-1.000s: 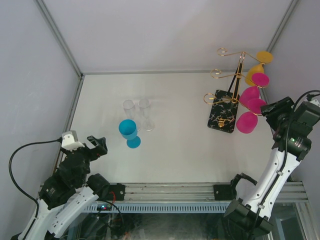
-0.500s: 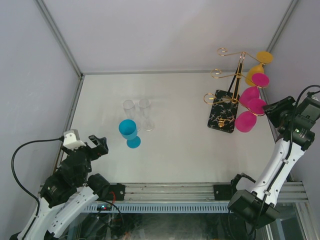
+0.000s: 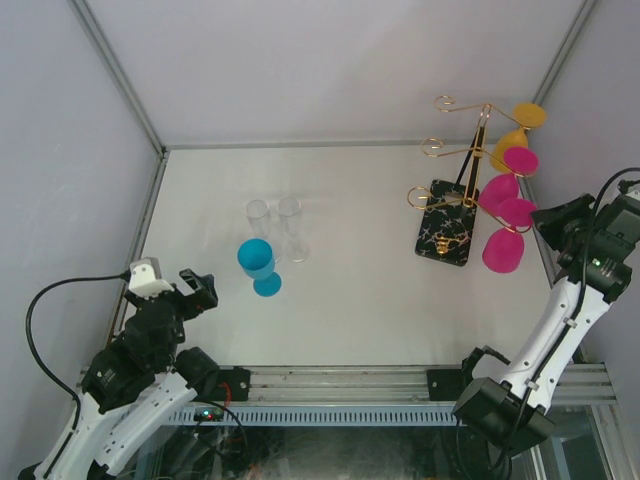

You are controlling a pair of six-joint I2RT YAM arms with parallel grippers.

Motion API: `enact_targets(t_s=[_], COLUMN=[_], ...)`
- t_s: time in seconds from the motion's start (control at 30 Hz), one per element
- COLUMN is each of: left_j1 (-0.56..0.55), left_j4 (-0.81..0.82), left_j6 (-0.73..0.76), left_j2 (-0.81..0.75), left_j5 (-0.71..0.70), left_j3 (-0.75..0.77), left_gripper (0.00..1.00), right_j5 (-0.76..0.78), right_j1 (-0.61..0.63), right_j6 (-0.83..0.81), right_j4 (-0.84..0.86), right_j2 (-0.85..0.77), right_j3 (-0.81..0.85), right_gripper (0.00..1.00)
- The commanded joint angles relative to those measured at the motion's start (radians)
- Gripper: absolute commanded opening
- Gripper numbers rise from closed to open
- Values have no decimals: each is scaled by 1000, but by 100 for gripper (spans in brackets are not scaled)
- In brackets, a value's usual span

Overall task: Take the wine glass off the wine glass rack
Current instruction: Pick up the wine glass from the wine rack.

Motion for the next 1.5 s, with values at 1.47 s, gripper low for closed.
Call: enact_targets(t_s=[1.47], left_j1=[7], left_j4=[30], left_j6=[-3], left_j2=[14], left_j5=[2], left_j3=[1], left_gripper=[100], right_j5=[103], right_j1=[0], right_j6=[382], right_j4=[234], right_j2=[-398], right_j3=[-247], right_gripper=[0])
